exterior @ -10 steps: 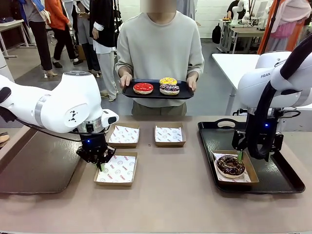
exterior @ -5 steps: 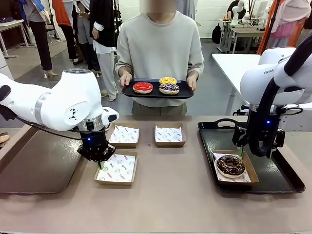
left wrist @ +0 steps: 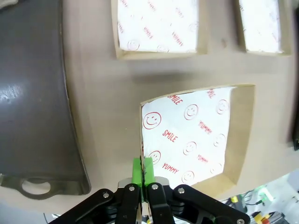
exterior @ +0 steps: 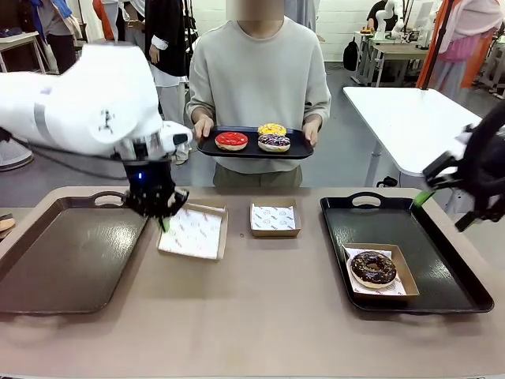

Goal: Individually package the donuts and arrange them on the tray.
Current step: Place the picked Paper togo box on the Handle tray while simultaneously picking up another Paper togo box from the table with the other hand.

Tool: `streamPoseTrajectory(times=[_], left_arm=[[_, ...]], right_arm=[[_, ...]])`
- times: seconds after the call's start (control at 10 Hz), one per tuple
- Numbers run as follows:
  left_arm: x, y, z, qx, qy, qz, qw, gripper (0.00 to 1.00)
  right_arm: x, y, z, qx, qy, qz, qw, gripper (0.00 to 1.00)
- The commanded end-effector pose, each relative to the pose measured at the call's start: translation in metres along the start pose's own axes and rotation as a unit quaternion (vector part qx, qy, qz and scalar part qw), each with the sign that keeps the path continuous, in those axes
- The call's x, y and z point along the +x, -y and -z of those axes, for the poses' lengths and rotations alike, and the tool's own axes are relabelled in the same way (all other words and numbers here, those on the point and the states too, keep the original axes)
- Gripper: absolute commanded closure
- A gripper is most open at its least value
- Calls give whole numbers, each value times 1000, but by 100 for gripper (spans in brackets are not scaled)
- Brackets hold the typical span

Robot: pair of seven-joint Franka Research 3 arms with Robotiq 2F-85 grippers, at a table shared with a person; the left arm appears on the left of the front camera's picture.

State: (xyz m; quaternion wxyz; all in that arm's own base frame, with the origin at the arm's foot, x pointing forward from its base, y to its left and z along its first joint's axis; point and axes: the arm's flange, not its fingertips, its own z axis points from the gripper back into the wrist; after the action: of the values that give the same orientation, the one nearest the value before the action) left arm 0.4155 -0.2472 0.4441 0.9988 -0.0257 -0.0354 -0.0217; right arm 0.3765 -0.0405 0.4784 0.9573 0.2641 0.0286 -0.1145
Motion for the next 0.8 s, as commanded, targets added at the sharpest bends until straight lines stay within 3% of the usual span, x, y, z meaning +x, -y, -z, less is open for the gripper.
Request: streamPoseTrajectory(times=[0.0,0.1,0.3,0.6,0.7], left_arm=[[23,14,-25,-16,13,-19,1000,100],[39,24,-38,-14,19,-22,999,100],[69,40,-53,-9,27,-21,999,100],[116,51,-60,-16,24,-22,999,100],[127,54,-58,-7,22,-22,1000,100]], right_arm=[[-5,47,-26,131,27,19,991,0],[-13,82,-43,207,52,21,977,0],[-29,127,-48,270,83,21,959,0],[-57,185,-38,305,137,-3,942,0],[-63,200,-33,312,133,-9,941,0]])
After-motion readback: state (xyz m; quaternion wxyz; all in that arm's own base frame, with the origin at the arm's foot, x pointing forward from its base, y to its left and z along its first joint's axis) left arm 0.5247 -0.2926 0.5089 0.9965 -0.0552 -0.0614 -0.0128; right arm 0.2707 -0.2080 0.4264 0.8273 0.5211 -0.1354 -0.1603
